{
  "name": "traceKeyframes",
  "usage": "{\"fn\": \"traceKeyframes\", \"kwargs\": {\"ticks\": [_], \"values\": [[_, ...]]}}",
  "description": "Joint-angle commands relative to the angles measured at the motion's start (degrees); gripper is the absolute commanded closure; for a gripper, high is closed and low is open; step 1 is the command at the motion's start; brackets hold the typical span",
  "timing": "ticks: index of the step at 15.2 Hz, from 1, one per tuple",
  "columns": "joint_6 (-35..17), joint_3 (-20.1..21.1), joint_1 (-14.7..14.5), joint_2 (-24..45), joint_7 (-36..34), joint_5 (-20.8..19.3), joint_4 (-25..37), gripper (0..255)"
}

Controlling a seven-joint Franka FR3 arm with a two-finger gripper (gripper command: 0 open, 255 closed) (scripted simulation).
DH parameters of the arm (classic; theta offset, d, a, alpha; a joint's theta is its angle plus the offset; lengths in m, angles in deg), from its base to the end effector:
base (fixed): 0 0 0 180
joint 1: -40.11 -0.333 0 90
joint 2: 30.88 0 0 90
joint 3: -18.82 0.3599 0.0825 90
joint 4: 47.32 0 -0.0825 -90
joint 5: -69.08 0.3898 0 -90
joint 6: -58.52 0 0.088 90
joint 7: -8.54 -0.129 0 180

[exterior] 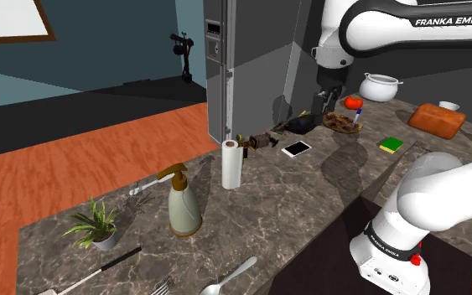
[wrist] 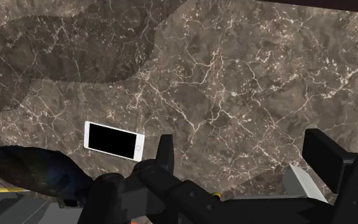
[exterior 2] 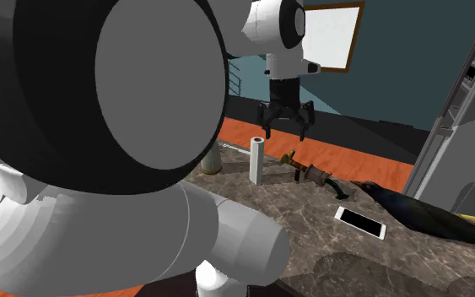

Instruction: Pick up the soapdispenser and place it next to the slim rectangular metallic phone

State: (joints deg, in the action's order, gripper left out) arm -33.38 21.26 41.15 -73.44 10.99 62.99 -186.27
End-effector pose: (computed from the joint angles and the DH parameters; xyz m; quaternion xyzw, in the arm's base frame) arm 0.2918 -0.0030 0.5579 0.9965 0.0312 -0.0404 0.0668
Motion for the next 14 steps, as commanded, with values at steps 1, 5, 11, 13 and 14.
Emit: {"fn": "traceKeyframes", "kwargs": {"ticks": [1, 5, 11, 13, 14], "values": [[0.00, 0.00, 0.00, 0.00, 0.00, 0.00, 0.00, 0], [-4.64, 1.92, -2.47, 6.17, 0.18, 2.18, 2.02, 0], [-10.61, 4.93, -5.81, 15.63, 0.75, 4.78, 6.44, 0], [-12.30, 5.97, -6.82, 18.79, 0.98, 5.44, 8.25, 0], [-13.09, 6.49, -7.32, 20.37, 1.09, 5.73, 9.22, 0]]}}
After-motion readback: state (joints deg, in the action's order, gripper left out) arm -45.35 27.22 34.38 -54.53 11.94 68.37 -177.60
